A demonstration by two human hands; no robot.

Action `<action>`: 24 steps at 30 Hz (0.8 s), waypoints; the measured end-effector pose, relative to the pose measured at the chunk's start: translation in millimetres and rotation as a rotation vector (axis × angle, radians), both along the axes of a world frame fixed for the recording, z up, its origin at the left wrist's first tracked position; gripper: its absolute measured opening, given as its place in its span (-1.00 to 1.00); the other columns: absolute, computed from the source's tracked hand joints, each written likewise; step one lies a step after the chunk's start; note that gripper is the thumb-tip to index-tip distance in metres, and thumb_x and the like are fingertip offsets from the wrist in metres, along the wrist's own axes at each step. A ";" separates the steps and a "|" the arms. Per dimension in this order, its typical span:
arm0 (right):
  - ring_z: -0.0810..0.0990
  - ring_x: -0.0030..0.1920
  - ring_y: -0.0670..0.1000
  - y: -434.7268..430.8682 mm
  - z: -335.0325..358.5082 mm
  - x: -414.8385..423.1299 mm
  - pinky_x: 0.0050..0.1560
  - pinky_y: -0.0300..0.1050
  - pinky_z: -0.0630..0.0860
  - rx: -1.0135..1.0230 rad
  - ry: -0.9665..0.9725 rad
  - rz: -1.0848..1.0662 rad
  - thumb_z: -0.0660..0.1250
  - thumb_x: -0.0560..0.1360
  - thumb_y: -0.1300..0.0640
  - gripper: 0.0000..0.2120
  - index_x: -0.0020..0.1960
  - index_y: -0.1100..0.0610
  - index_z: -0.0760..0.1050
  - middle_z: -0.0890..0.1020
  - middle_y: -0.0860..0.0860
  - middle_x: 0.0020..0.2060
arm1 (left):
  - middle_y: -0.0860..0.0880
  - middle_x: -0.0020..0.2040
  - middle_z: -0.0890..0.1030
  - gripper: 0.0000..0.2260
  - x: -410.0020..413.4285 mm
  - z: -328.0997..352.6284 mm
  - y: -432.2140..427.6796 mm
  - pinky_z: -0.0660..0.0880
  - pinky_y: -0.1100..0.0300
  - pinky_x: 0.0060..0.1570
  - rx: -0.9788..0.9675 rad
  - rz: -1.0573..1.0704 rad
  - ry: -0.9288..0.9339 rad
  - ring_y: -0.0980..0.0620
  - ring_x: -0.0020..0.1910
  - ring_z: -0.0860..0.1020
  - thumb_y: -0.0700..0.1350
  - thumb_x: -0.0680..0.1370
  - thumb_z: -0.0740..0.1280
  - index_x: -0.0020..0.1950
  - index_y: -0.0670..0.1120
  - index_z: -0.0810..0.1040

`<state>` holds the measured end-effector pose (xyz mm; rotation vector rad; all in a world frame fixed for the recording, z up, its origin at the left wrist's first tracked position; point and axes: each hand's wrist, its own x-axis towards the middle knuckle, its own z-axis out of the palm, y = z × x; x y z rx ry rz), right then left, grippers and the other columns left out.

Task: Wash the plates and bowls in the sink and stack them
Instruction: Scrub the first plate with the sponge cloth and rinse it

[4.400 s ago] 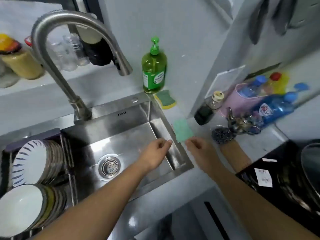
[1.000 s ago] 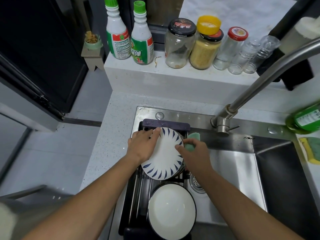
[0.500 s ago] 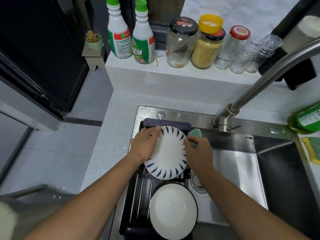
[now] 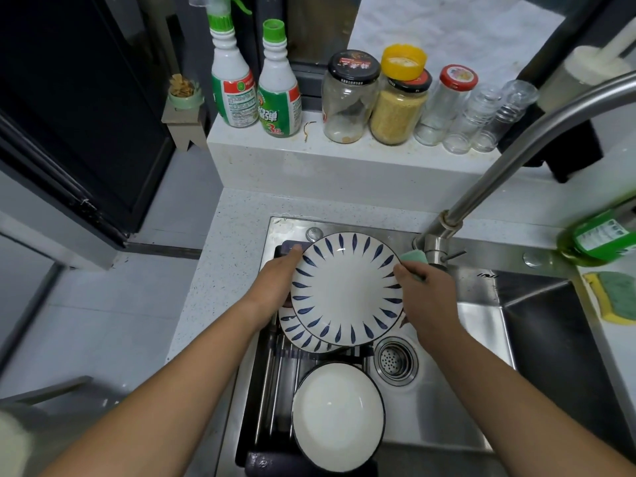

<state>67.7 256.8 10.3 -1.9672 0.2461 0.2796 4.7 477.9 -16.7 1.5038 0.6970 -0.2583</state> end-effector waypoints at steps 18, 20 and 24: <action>0.56 -0.45 0.05 -118.2 101.4 -26.6 -0.47 -0.04 0.53 0.148 -0.153 0.029 0.28 0.62 0.15 -0.77 -0.12 -0.02 0.66 0.64 0.08 -0.20 | 0.14 -0.03 0.72 -0.75 -17.5 114.6 -101.5 0.56 0.28 -0.12 0.132 0.009 -0.419 0.14 -0.03 0.66 0.03 0.73 0.17 0.19 0.08 0.64; 0.63 -0.27 0.13 -140.5 104.2 -24.2 -0.31 0.05 0.62 0.076 -0.257 0.054 0.27 0.61 0.06 -0.82 -0.01 -0.02 0.67 0.62 0.09 0.01 | 0.27 -0.01 0.70 -0.78 -20.2 130.1 -117.4 0.48 0.47 -0.05 0.220 -0.016 -0.471 0.35 -0.01 0.62 -0.02 0.73 0.18 0.21 0.12 0.62; 0.58 0.01 0.02 -185.5 125.5 -23.4 0.00 0.09 0.61 0.023 -0.374 0.107 0.22 0.63 0.11 -0.77 0.10 -0.04 0.65 0.52 -0.08 0.06 | 0.28 0.17 0.63 -0.77 -27.4 157.9 -157.6 0.35 0.63 0.00 0.390 -0.080 -0.531 0.53 0.09 0.50 -0.02 0.73 0.18 0.31 0.09 0.57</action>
